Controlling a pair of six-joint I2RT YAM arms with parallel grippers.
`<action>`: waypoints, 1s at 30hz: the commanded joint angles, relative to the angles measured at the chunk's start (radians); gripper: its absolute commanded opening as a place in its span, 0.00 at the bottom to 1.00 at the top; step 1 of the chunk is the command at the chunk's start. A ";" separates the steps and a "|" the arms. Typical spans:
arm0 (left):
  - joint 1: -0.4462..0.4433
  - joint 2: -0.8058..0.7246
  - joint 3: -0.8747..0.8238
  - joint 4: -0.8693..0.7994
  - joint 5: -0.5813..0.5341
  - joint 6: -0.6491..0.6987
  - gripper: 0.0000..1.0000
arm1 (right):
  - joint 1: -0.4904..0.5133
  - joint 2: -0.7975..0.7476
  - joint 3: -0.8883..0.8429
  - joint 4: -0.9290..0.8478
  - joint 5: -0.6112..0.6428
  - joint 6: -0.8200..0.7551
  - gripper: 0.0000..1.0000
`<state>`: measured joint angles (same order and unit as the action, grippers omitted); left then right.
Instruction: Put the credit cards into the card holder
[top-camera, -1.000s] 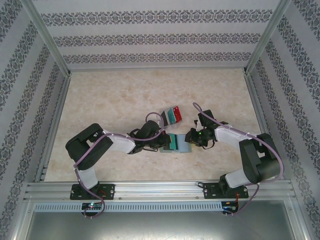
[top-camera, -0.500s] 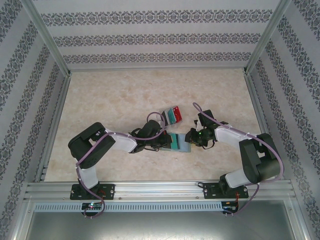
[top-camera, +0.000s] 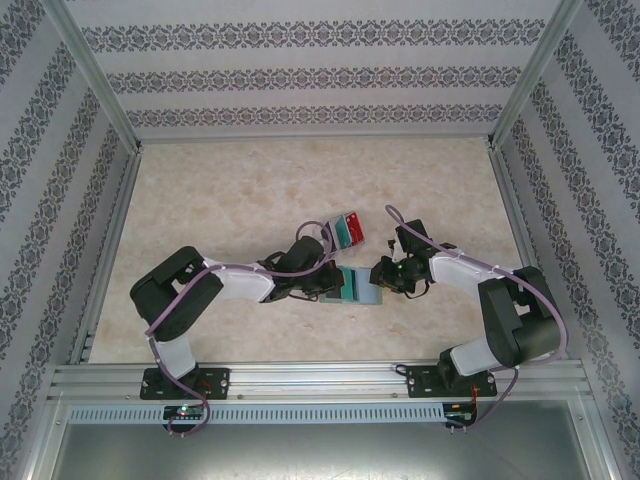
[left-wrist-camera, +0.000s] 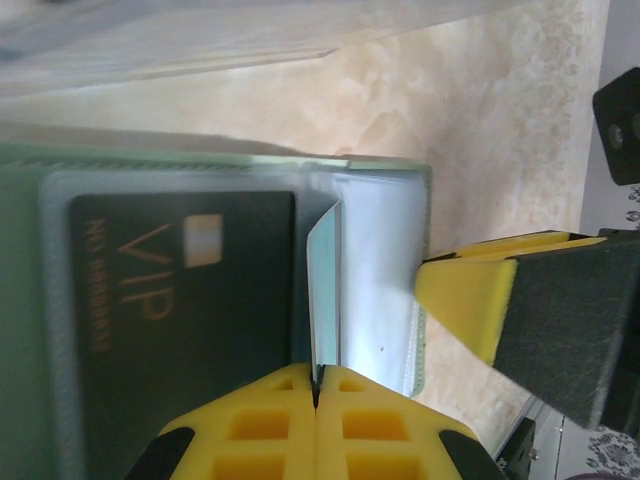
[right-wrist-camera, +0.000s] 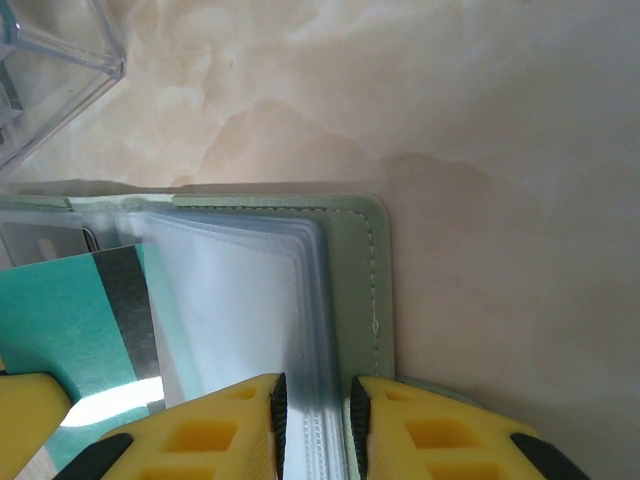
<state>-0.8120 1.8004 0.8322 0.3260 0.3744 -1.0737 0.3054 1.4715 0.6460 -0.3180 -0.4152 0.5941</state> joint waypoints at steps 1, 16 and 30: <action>-0.017 0.069 0.052 -0.059 0.074 0.040 0.00 | 0.014 0.027 -0.022 -0.011 0.047 -0.023 0.27; -0.018 0.092 0.101 -0.106 0.086 0.068 0.04 | 0.014 0.031 -0.019 -0.012 0.047 -0.025 0.27; -0.029 0.123 0.146 -0.118 0.105 0.081 0.07 | 0.015 0.033 -0.016 -0.012 0.047 -0.023 0.27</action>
<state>-0.8127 1.9015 0.9638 0.2672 0.4667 -1.0199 0.3054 1.4715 0.6460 -0.3180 -0.4152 0.5938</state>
